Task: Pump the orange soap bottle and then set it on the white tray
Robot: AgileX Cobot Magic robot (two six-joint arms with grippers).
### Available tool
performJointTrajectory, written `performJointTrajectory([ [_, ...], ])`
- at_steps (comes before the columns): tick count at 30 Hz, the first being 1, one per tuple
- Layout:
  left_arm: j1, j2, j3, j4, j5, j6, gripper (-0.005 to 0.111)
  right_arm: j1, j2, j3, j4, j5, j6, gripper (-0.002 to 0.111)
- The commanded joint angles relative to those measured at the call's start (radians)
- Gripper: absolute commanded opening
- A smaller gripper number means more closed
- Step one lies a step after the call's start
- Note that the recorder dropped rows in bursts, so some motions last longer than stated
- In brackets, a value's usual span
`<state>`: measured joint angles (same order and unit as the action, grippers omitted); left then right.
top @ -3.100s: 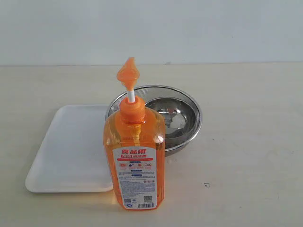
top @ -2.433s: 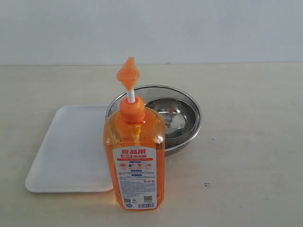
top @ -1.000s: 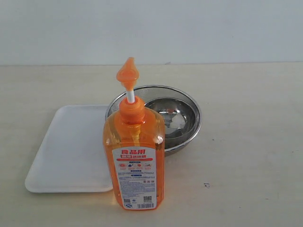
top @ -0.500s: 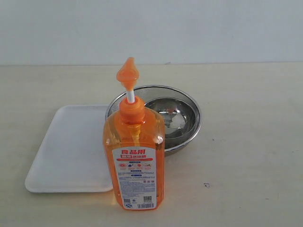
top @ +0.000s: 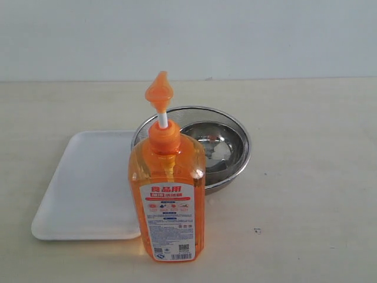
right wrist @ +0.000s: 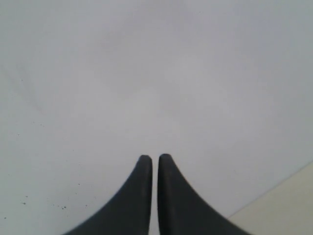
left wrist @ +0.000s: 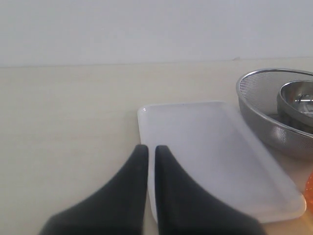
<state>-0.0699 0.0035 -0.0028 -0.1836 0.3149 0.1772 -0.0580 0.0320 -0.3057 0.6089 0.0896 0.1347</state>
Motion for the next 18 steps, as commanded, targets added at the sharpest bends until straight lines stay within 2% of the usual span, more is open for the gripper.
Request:
performJointTrajectory([
  [1, 0.002, -0.003, 0.003, 0.0, 0.0, 0.009, 0.005, -0.002, 0.001, -0.01, -0.006, -0.027, -0.024, 0.0],
  [4, 0.002, -0.003, 0.003, 0.0, 0.0, 0.009, 0.005, -0.002, 0.004, -0.04, -0.008, -0.019, -0.146, 0.0],
  [9, 0.002, -0.003, 0.003, 0.0, 0.0, 0.009, 0.005, -0.002, 0.098, -0.141, 0.048, 0.13, -0.39, 0.0],
  [12, 0.002, -0.003, 0.003, 0.0, 0.0, 0.009, 0.005, -0.002, 0.223, -0.191, 0.258, 0.261, -0.709, 0.0],
  [13, 0.002, -0.003, 0.003, 0.0, 0.0, 0.009, 0.005, -0.002, 0.29, -0.209, 0.406, 0.323, -0.917, 0.0],
  [16, 0.002, -0.003, 0.003, 0.0, 0.0, 0.009, 0.005, -0.002, 0.454, -0.232, 0.74, 0.552, -1.348, 0.0],
  [17, 0.002, -0.003, 0.003, 0.0, 0.0, 0.009, 0.005, -0.002, 0.57, -0.238, 0.855, 0.66, -1.545, 0.0],
  [18, 0.002, -0.003, 0.003, 0.0, 0.0, 0.009, 0.005, -0.002, 0.644, -0.24, 0.898, 0.706, -1.635, 0.0],
])
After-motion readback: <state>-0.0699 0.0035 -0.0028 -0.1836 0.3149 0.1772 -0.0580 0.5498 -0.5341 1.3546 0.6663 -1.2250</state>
